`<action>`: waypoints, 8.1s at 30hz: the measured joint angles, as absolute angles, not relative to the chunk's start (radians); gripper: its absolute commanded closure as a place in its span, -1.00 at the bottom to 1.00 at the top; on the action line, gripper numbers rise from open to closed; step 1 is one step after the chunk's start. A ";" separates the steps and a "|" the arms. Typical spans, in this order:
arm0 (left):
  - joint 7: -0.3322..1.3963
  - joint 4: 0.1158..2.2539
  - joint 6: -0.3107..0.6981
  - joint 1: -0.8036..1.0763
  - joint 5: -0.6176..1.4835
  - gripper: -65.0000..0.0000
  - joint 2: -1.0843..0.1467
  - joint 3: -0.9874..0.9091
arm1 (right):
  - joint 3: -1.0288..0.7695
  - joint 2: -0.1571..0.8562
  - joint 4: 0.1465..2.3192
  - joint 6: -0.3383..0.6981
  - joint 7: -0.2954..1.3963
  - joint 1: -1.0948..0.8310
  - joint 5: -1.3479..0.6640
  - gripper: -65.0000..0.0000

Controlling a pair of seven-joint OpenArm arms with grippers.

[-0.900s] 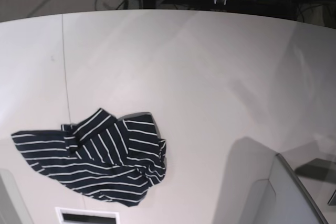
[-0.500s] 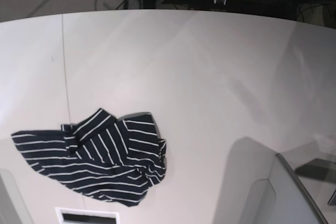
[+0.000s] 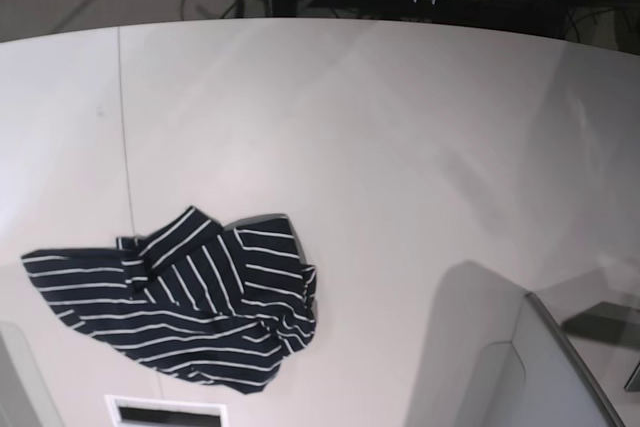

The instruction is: Layout the t-shirt on the table in an organized manner, then fold the t-shirt properly

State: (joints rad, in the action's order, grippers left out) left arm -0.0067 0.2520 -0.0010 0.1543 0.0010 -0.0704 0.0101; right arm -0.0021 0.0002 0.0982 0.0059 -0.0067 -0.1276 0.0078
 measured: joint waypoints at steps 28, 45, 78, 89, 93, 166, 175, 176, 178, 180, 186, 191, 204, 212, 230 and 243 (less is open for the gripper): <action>-0.007 0.273 0.000 0.185 0.001 1.00 -0.077 0.010 | -0.002 0.002 0.100 -0.001 -0.132 -0.185 0.007 1.00; -0.001 0.985 -0.001 0.686 0.001 1.00 -0.240 0.014 | -0.155 -0.003 1.134 -0.007 0.253 -0.763 0.006 1.00; 0.385 1.840 -0.009 0.561 0.513 1.00 -0.348 -0.097 | -0.661 0.277 0.962 -0.001 0.870 0.352 -0.784 -0.27; 0.382 1.839 -0.008 0.537 0.513 1.00 -0.347 -0.096 | -0.661 0.323 0.530 0.090 0.474 0.459 -0.787 -0.57; 0.382 1.839 -0.008 0.533 0.513 1.00 -0.347 -0.096 | -0.661 0.302 0.504 0.107 0.468 0.470 -0.787 -0.56; 0.382 1.748 -0.002 0.492 0.517 1.00 -0.346 -0.090 | 0.172 0.209 0.915 0.113 0.462 0.276 -0.793 1.00; 0.387 1.699 0.000 0.491 0.519 1.00 -0.298 -0.092 | 0.173 0.208 1.057 0.113 0.462 0.154 -0.789 1.00; 0.387 1.699 -0.001 0.491 0.520 1.00 -0.300 -0.092 | 0.172 0.207 1.076 0.113 0.464 0.143 -0.788 1.00; 0.386 1.699 -0.011 0.491 0.517 1.00 -0.297 -0.096 | 0.173 0.206 1.097 0.113 0.464 0.137 -0.789 1.00; 0.385 1.699 -0.012 0.492 0.517 1.00 -0.284 -0.099 | 0.173 0.204 1.104 0.113 0.464 0.135 -0.789 1.00; 0.386 1.702 -0.008 0.492 0.517 1.00 -0.275 -0.092 | 0.173 0.202 1.104 0.113 0.523 0.125 -0.788 1.00; 0.386 1.702 -0.008 0.490 0.517 1.00 -0.274 -0.092 | 0.174 0.165 1.105 0.113 0.546 0.124 -0.789 1.00; 0.385 1.702 -0.008 0.488 0.518 1.00 -0.274 -0.095 | 0.175 0.125 1.220 0.113 0.581 0.032 -0.785 1.00; 0.384 1.704 -0.008 0.485 0.517 0.60 -0.275 -0.092 | 0.175 0.123 1.269 0.113 0.580 -0.059 -0.786 1.00; 0.385 1.704 -0.007 0.464 0.517 0.60 -0.278 -0.092 | 0.495 0.126 1.329 0.112 0.574 -0.020 -0.784 1.00; 0.385 1.702 -0.008 0.466 0.517 0.60 -0.283 -0.092 | 0.635 0.126 1.395 0.110 0.584 0.051 -0.786 1.00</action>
State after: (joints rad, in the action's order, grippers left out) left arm 0.3855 1.7016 -0.0078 0.4656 0.5171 -0.2829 -0.0917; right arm 0.6353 0.1261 1.3952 0.1104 0.5838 0.0513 -0.7856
